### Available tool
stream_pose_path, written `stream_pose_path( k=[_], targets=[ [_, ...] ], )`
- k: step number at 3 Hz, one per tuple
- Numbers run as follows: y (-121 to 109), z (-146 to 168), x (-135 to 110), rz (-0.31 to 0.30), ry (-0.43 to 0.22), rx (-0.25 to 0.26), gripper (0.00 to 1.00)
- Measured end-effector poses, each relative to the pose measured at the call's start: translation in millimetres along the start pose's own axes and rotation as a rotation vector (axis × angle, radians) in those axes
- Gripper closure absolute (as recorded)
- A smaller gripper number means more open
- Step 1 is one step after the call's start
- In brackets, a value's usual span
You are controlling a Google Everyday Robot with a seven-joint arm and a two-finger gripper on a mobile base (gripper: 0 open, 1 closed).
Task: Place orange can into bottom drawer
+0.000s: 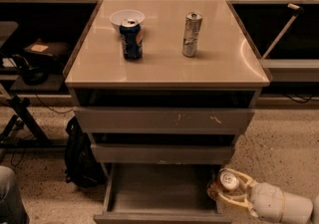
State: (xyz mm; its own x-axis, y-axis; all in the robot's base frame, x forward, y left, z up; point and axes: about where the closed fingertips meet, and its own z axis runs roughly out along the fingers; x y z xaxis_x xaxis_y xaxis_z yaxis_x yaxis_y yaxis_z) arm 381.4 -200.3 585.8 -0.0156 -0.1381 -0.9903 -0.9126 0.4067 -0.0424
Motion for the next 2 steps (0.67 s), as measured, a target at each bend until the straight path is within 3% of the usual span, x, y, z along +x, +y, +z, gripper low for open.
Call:
stream_pose_path(
  k=[1,2],
  targets=[
    [2.4,54.0,39.8,-0.070,0.014,-0.008,1.00],
    [-10.2,114.7,83.0,-0.094,-0.033,0.045,1.00]
  ],
)
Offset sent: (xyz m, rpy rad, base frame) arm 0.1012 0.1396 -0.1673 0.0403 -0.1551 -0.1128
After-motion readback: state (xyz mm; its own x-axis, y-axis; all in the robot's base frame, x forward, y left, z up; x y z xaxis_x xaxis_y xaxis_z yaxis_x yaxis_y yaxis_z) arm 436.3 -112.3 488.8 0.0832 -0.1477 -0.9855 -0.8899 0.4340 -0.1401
